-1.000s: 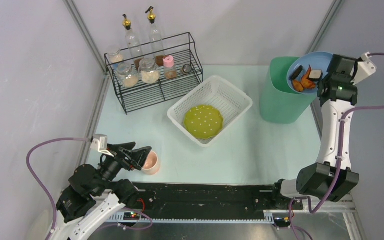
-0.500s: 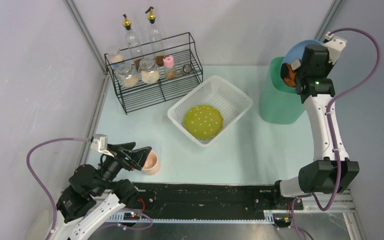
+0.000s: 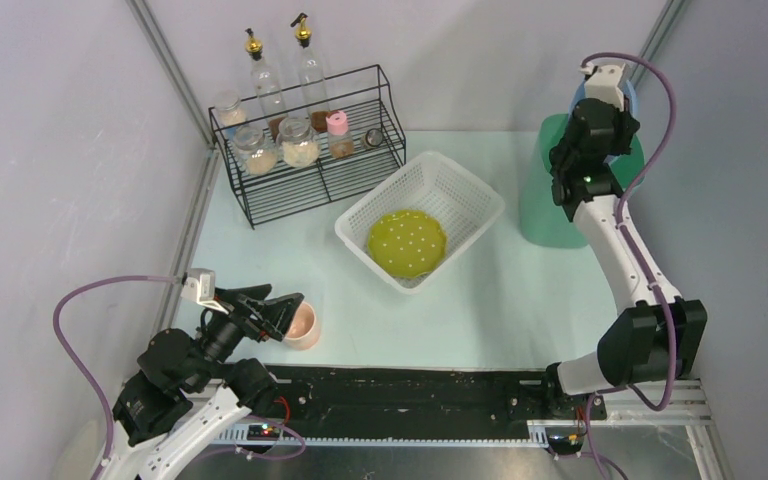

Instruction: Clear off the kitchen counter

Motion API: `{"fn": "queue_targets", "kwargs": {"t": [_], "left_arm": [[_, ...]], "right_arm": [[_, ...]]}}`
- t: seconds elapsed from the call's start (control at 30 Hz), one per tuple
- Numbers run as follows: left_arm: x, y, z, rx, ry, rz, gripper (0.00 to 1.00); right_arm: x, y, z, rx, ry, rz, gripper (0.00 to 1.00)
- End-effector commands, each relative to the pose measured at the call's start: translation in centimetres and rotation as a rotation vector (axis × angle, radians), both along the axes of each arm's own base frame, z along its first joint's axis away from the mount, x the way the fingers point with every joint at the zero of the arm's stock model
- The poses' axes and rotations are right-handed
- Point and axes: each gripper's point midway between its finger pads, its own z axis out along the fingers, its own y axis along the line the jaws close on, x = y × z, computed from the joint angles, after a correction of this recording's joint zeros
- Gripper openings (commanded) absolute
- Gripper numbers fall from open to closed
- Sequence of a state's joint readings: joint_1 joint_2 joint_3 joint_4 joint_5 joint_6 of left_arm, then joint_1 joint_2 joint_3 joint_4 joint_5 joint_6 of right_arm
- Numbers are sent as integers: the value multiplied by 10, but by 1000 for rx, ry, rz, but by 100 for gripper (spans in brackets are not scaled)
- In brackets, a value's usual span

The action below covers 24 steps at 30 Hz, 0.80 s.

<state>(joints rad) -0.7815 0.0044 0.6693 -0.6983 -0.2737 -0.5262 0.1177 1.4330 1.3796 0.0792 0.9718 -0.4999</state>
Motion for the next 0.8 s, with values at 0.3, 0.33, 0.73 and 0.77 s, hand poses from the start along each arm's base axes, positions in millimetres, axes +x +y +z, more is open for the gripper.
{"fn": "queue_targets", "kwargs": {"t": [0.3, 0.33, 0.73, 0.77], "left_arm": [[-22, 17, 27, -141, -132, -19, 98], [-22, 17, 27, -141, -132, -19, 98], [-23, 16, 27, -139, -133, -26, 98], [-23, 16, 27, -139, -133, -25, 98]], "right_arm": [[-3, 38, 60, -374, -101, 2, 0], [-1, 42, 59, -395, -95, 14, 0], [-8, 45, 68, -506, -74, -1, 0], [-9, 44, 69, -507, -75, -3, 0]]}}
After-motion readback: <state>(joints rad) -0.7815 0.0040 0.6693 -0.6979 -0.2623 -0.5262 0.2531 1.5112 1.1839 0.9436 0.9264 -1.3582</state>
